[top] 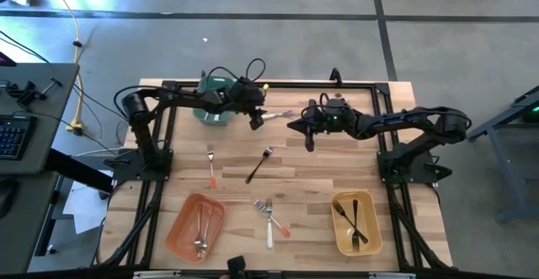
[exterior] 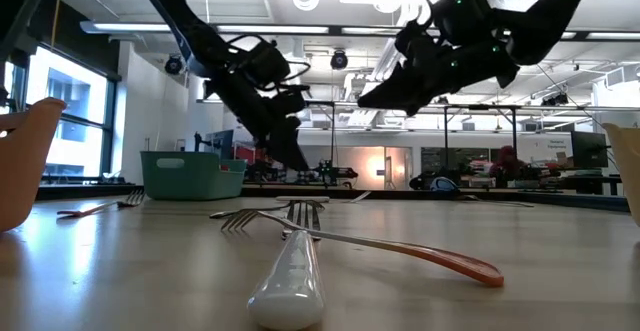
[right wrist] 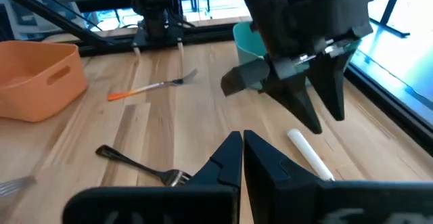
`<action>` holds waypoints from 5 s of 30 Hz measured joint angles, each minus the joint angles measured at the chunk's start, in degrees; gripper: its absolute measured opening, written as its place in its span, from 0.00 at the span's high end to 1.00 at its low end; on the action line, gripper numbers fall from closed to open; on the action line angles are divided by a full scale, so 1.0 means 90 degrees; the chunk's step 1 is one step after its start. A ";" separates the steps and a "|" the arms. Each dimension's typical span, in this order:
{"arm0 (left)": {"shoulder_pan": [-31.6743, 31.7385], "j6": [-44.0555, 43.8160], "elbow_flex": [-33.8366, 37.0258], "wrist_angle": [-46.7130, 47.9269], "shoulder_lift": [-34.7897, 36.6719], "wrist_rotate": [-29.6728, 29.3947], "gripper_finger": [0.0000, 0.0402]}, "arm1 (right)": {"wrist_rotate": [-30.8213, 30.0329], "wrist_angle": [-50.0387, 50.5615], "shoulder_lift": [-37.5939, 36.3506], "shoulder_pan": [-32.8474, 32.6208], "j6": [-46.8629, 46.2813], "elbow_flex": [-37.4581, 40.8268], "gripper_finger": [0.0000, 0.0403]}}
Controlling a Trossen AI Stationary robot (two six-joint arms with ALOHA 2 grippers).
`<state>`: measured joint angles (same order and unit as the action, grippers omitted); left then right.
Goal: Sort silverware by color (type)
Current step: Put the white fork into the green bin
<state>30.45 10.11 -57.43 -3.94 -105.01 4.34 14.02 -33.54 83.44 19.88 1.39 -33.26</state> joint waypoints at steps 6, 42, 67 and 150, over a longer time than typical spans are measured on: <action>0.0032 0.0223 -0.0334 0.0684 -0.0350 0.0018 0.62 | 0.0007 0.0149 -0.0083 -0.0002 -0.0039 0.0000 1.00; -0.0474 0.0596 -0.0407 0.2935 -0.0080 -0.0249 1.00 | 0.0015 -0.0021 -0.0081 -0.0187 -0.0177 0.0000 1.00; -0.0780 -0.0981 -0.0447 0.2698 -0.0434 -0.0716 0.62 | 0.0012 -0.0213 -0.0081 -0.0687 -0.0226 0.0000 1.00; -0.0701 0.0139 -0.0403 0.3118 0.0618 -0.0255 0.99 | 0.0009 -0.0179 -0.0078 -0.0685 -0.0205 0.0000 1.00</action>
<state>24.14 11.35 -61.06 24.12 -99.45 2.04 14.10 -35.16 82.74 13.72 -0.45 -33.26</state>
